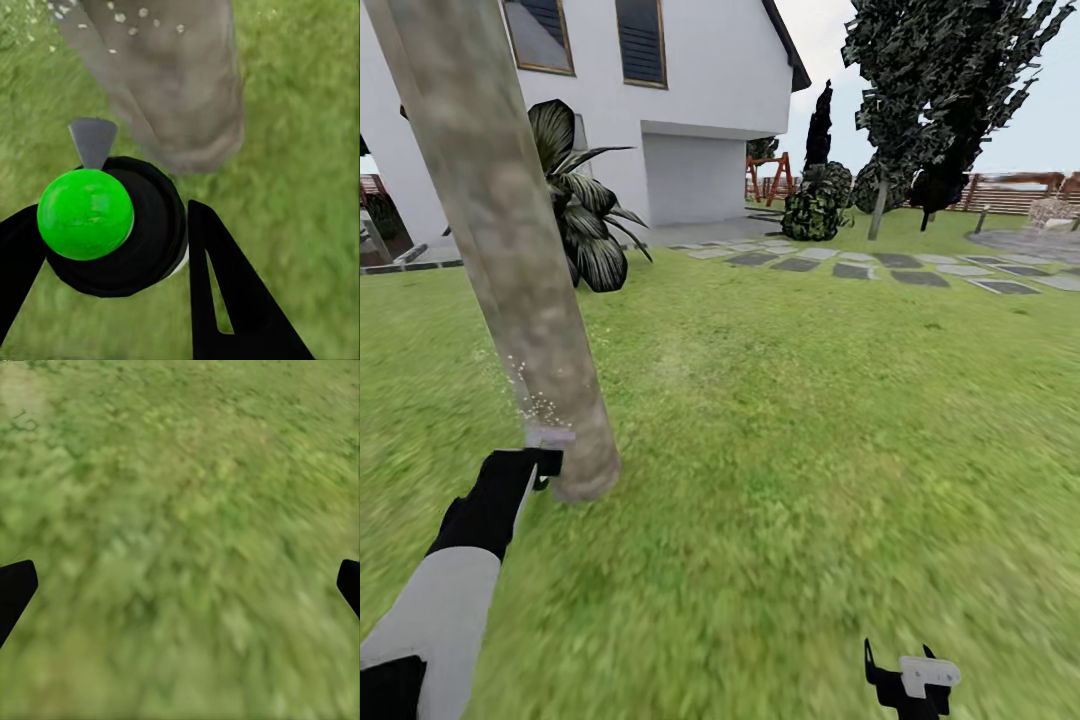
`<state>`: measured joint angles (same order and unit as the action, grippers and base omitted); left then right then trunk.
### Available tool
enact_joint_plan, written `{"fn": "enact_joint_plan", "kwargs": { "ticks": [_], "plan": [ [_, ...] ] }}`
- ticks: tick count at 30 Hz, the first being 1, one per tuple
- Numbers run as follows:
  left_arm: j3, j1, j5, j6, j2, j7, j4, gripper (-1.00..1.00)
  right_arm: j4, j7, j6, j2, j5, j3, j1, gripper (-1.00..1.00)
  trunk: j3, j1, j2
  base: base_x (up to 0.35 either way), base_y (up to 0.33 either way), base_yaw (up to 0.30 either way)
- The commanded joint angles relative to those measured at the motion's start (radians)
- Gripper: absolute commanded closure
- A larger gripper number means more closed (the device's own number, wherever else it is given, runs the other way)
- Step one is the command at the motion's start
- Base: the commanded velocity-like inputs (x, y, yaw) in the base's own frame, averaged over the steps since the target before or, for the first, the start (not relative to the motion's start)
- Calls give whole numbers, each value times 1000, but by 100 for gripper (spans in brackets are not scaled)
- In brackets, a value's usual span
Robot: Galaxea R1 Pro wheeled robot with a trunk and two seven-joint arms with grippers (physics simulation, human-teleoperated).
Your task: In the garden, pick up the pesticide atomizer on the floor and spray pesticide onto both trees until each tree trunk is fully covered.
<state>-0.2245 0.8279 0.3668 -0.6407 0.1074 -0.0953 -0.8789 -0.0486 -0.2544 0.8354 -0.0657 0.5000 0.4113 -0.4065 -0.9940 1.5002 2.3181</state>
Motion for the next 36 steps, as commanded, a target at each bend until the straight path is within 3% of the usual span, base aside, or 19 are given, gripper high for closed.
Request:
{"fn": "enact_joint_plan", "kwargs": {
  "ticks": [1, 3, 5, 8, 9, 11, 12, 15, 16, 17, 19, 25, 30, 36],
  "plan": [
    [-12, 15, 0, -1, 13, 1, 0, 100, 0, 0, 0, -1, 0, 0, 0, -100, 0, 0, 0, 0, 0, 0],
    [-62, 22, 1, -2, 78, 1, -7, 100, 0, 0, 1, -2, 0, 1, 0, -100, 0, 0, 0, 0, 0, 0],
    [-83, 17, 1, -1, 97, 3, -10, 100, -1, 0, 1, -2, 0, 1, 0, -100, 0, 0, 0, 0, 0, 0],
    [-88, 15, -2, 1, 87, 8, -13, 100, -1, 0, 1, -2, 0, 1, 0, -100, 0, 0, 0, 0, 0, 0],
    [-86, 18, -2, 1, 72, 7, -14, 100, -1, 0, 1, -2, -1, 1, 0, -100, 0, 0, 0, 0, 0, 0],
    [-81, 40, 2, -1, 6, 8, -14, 100, -1, 0, 1, -2, -1, 1, 0, -100, 0, 0, 0, 0, 0, 0],
    [-82, 58, 1, -2, -1, 7, -13, 100, -1, 0, 1, -2, -1, 1, 0, -100, 0, 0, 0, 0, 0, 0],
    [-89, 110, 3, -42, 16, 6, -10, 100, -1, 0, 1, -2, -1, 1, 0, -100, 0, 0, 0, 0, 0, 0],
    [-91, 114, 2, -65, 54, 5, -12, 100, -1, 0, 1, -2, -1, 1, 0, -100, 0, 0, 0, 0, 0, 0],
    [-91, 113, 1, -71, 76, 4, -13, 100, -1, 0, 1, -2, -1, 1, 0, -100, 0, 0, 0, 0, 0, 0],
    [-92, 106, 0, -74, 99, 3, -14, 100, -1, 0, 0, -2, -1, 1, 0, -100, 0, 0, 0, 0, 0, 84],
    [-83, 101, -1, -74, 91, 6, -18, 100, -1, 0, 0, -2, -1, 1, 0, -100, 0, 0, 0, 38, -96, 173],
    [-85, 100, -2, -77, 89, 6, -86, 100, -1, 1, -1, -2, 0, 1, 0, -100, 0, 0, 0, 99, -255, 7],
    [-84, 99, 0, -77, 91, 6, -78, 100, -1, 1, -1, -2, 0, 1, 0, -100, 0, 0, 0, 157, -226, 0]
  ]
}}
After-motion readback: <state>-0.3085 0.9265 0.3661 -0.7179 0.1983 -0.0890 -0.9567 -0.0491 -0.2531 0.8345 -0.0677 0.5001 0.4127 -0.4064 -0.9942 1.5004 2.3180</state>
